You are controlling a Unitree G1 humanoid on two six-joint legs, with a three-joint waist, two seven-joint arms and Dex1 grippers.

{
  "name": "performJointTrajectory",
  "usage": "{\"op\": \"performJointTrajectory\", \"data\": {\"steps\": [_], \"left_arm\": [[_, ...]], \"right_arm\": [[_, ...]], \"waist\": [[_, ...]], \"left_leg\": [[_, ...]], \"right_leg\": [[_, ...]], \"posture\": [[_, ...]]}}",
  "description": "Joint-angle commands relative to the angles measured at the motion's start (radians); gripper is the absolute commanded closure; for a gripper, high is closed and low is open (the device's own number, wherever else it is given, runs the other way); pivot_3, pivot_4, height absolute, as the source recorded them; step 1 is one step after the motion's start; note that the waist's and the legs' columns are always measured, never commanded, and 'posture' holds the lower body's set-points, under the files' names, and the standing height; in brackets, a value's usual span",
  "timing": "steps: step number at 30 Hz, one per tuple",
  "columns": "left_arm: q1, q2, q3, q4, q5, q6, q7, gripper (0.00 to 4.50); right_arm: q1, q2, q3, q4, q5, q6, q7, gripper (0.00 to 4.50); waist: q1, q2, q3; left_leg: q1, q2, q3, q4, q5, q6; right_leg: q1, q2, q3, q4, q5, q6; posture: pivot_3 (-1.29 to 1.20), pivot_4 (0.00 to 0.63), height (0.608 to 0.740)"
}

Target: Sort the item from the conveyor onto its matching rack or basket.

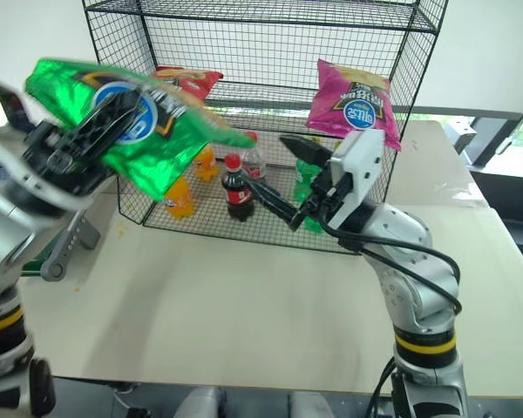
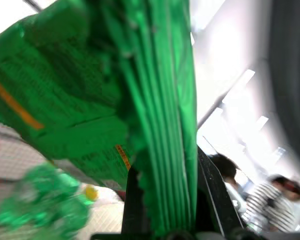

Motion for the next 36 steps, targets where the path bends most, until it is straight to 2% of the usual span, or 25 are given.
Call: {"op": "performJointTrajectory", "data": {"steps": [1,5,8,10,19,25,29,32,36], "left_arm": [[-0.313,-0.135,-0.149,0.279,0.214,-0.015,-0.192,4.46],[-0.493,-0.280,-0.204,0.599,0.507,-0.118,-0.283,4.46],[-0.506,-0.357,-0.189,0.738,0.620,-0.137,-0.285,4.46],[-0.493,-0.400,-0.178,0.767,0.670,-0.125,-0.270,4.46],[-0.484,-0.526,-0.072,0.630,0.647,-0.047,-0.242,4.46],[-0.581,-0.541,-0.010,0.651,0.678,-0.100,-0.312,4.46],[-0.612,-0.569,0.033,0.687,0.732,-0.212,-0.381,4.46],[-0.601,-0.589,0.031,0.735,0.775,-0.224,-0.397,4.46],[-0.522,-0.631,0.025,0.762,0.794,-0.147,-0.310,4.46]], "right_arm": [[0.004,0.005,-0.056,-0.127,-0.068,-0.025,-0.138,0.00],[0.025,-0.008,-0.070,-0.186,-0.092,0.005,-0.196,0.00],[0.060,-0.015,-0.076,-0.222,-0.102,0.022,-0.233,0.00],[0.081,-0.014,-0.070,-0.243,-0.103,0.033,-0.254,0.00],[0.085,-0.019,-0.059,-0.252,-0.093,0.054,-0.280,0.00],[0.058,-0.020,-0.054,-0.223,-0.097,0.036,-0.270,0.00],[0.057,-0.017,-0.047,-0.218,-0.102,0.029,-0.270,0.00],[0.058,-0.015,-0.044,-0.220,-0.105,0.029,-0.275,0.00],[0.059,-0.019,-0.049,-0.223,-0.103,0.033,-0.276,0.00]], "waist": [[0.008,0.000,0.000],[0.014,0.001,0.000],[0.006,0.002,0.000],[0.000,0.002,0.000],[0.003,0.003,0.001],[0.004,0.002,0.001],[0.004,0.002,0.001],[0.004,0.002,0.001],[0.006,0.002,0.001]], "left_leg": [[0.000,0.000,-0.001,0.001,0.000,0.000],[-0.002,-0.003,-0.003,0.001,0.002,-0.003],[-0.002,-0.003,-0.003,0.000,0.002,-0.003],[-0.002,-0.003,-0.003,0.000,0.002,-0.002],[-0.004,-0.003,-0.005,0.001,0.003,-0.002],[-0.004,-0.004,-0.006,0.001,0.003,-0.003],[-0.004,-0.004,-0.006,0.001,0.003,-0.003],[-0.004,-0.004,-0.006,0.001,0.003,-0.002],[-0.004,-0.004,-0.007,0.002,0.004,-0.002]], "right_leg": [[0.000,0.000,-0.001,0.000,0.000,0.000],[0.001,0.000,0.000,-0.002,0.001,0.001],[0.001,0.000,0.000,-0.003,0.000,0.001],[0.000,0.000,0.000,-0.003,0.000,0.001],[0.001,0.000,0.000,-0.002,0.000,0.002],[0.001,0.000,0.000,-0.001,0.000,0.003],[0.001,0.000,0.000,-0.002,0.000,0.003],[0.001,0.000,0.000,-0.002,0.000,0.003],[0.002,-0.001,0.000,-0.002,0.000,0.003]], "posture": [[0.00,0.150,0.740],[0.00,0.150,0.740],[0.00,0.150,0.740],[0.00,0.150,0.740],[0.00,0.150,0.740],[0.00,0.150,0.740],[0.00,0.150,0.740],[0.00,0.150,0.740],[0.00,0.150,0.740]]}}
